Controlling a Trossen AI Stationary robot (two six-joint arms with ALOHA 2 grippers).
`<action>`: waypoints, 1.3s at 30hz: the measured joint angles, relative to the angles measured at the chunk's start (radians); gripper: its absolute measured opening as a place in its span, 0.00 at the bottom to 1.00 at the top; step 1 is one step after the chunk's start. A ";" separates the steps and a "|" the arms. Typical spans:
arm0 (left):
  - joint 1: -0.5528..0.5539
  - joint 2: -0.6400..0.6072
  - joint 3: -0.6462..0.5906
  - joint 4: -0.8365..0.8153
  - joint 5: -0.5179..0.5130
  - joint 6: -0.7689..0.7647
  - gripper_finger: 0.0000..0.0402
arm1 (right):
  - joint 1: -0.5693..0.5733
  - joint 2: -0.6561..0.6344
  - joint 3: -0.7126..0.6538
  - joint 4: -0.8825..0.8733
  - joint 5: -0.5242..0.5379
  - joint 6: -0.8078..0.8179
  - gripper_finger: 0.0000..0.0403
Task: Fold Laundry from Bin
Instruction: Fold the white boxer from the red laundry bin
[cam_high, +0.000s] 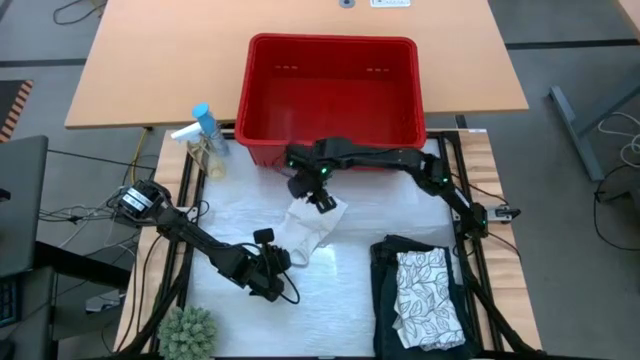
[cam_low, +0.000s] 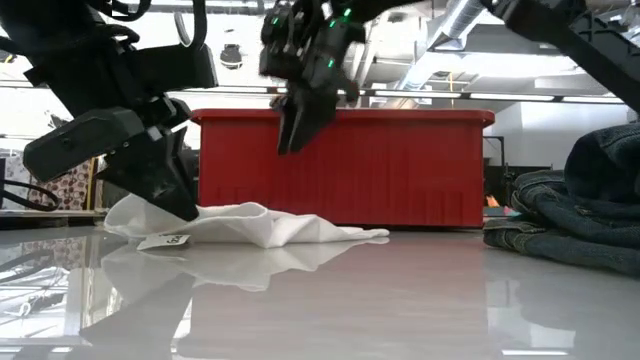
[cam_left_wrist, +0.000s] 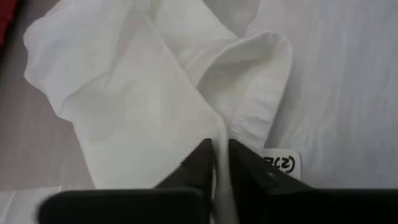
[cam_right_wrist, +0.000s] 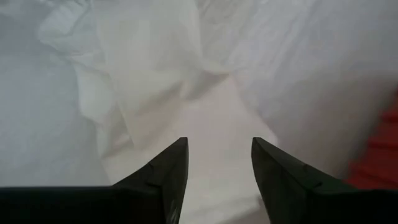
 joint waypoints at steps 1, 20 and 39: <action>0.000 0.000 0.001 -0.004 0.000 -0.005 0.05 | -0.004 -0.021 0.000 -0.008 0.000 0.000 0.48; 0.030 -0.003 0.279 -0.475 -0.100 -0.077 0.00 | -0.085 -0.160 -0.010 -0.211 -0.299 0.096 0.38; 0.017 -0.027 0.162 -0.926 -0.256 -1.135 0.00 | -0.069 -0.158 -0.337 0.114 -0.361 0.101 0.38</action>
